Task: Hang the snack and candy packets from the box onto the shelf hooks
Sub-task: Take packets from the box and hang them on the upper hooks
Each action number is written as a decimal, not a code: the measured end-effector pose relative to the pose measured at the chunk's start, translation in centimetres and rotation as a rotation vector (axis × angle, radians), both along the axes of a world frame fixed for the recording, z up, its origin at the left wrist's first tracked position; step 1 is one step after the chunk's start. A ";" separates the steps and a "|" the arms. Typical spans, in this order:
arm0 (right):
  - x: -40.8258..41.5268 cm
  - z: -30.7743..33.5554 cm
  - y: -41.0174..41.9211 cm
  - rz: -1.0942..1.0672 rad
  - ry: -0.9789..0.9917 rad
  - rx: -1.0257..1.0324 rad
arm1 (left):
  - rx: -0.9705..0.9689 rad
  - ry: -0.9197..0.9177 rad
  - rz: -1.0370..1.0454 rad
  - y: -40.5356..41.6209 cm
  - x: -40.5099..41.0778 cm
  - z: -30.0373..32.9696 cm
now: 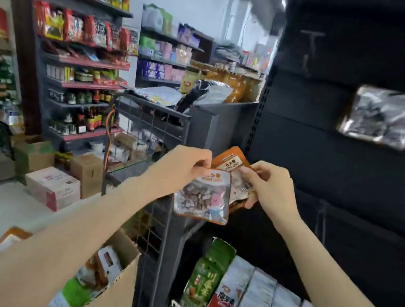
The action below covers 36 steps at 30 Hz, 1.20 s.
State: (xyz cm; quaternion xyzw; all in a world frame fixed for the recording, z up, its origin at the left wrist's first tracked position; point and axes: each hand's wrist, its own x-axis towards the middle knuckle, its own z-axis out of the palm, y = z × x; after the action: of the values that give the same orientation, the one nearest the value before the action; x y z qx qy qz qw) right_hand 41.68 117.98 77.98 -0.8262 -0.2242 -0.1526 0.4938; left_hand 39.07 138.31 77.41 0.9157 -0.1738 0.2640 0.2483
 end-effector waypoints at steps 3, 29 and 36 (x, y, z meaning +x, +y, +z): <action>-1.3 3.8 -6.1 0.065 0.130 -0.139 | 0.036 -0.048 -0.069 -4.9 1.0 2.7; 1.7 9.9 -18.4 0.018 0.002 0.450 | 0.056 -0.337 0.093 -20.6 3.2 13.1; 1.9 11.8 -17.4 -0.216 -0.314 0.553 | 0.156 -0.495 0.333 -19.7 2.6 13.8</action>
State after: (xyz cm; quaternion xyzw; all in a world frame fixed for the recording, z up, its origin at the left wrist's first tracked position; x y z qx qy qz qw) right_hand 43.60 100.58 89.77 -0.6464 -0.1587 -0.3846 0.6395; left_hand 41.69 118.58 91.23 0.8558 -0.0964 0.5018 0.0805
